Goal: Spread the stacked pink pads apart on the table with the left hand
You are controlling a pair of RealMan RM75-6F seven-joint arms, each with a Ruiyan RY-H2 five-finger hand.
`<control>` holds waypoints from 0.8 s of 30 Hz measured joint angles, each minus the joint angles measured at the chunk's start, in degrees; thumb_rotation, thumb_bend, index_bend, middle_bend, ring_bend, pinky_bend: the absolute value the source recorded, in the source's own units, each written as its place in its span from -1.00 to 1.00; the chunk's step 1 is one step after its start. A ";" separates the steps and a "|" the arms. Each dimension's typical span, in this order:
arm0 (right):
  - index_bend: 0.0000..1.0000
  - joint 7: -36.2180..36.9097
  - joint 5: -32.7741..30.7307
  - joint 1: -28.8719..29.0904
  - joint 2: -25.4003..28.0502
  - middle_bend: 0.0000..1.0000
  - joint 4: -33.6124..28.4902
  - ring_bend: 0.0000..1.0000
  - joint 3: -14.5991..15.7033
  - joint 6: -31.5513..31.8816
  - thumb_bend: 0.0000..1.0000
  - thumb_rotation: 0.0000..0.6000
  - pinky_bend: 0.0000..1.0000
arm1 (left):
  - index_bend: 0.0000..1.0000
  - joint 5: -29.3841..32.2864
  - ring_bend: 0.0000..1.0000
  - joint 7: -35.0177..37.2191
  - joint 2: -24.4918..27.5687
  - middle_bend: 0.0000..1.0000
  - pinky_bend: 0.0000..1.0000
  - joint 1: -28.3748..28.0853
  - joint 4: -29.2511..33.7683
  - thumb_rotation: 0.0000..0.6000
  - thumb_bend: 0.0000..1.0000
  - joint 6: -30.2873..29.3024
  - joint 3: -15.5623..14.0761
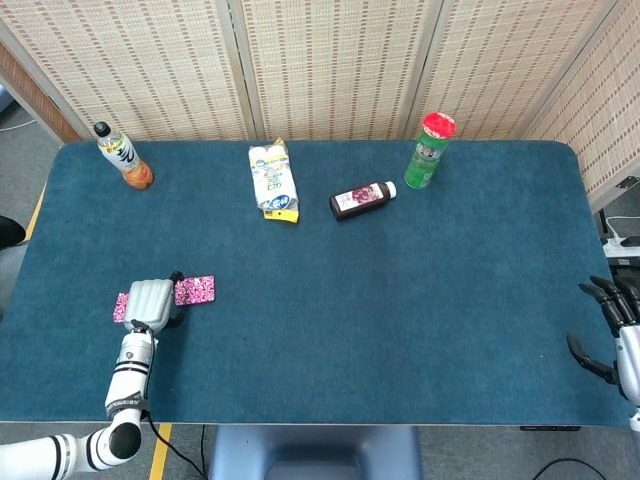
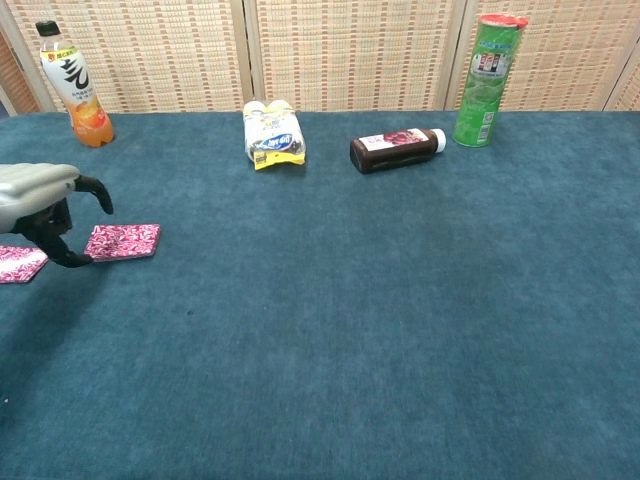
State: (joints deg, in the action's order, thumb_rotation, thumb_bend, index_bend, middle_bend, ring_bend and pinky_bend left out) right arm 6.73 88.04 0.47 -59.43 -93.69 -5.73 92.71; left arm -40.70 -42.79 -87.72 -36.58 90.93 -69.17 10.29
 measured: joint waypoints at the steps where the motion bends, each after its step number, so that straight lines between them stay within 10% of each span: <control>1: -0.62 0.15 0.00 -0.04 0.02 -0.74 0.02 -0.85 -0.03 0.08 -0.46 1.00 -0.43 | -0.44 0.53 1.00 -0.55 -0.34 1.00 1.00 -0.34 -0.11 1.00 -0.53 0.09 0.16; 24: -0.62 0.28 0.13 -0.05 0.14 -0.74 0.02 -0.85 0.08 -0.07 -0.46 1.00 -0.43 | -0.49 13.58 1.00 -8.83 -6.87 1.00 1.00 -6.08 -5.42 1.00 -0.52 -1.98 4.45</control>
State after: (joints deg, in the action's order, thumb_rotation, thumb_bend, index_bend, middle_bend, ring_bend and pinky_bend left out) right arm 7.00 88.18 0.42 -59.29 -93.67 -5.65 92.64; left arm -27.12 -51.62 -94.59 -42.66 85.51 -71.15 14.74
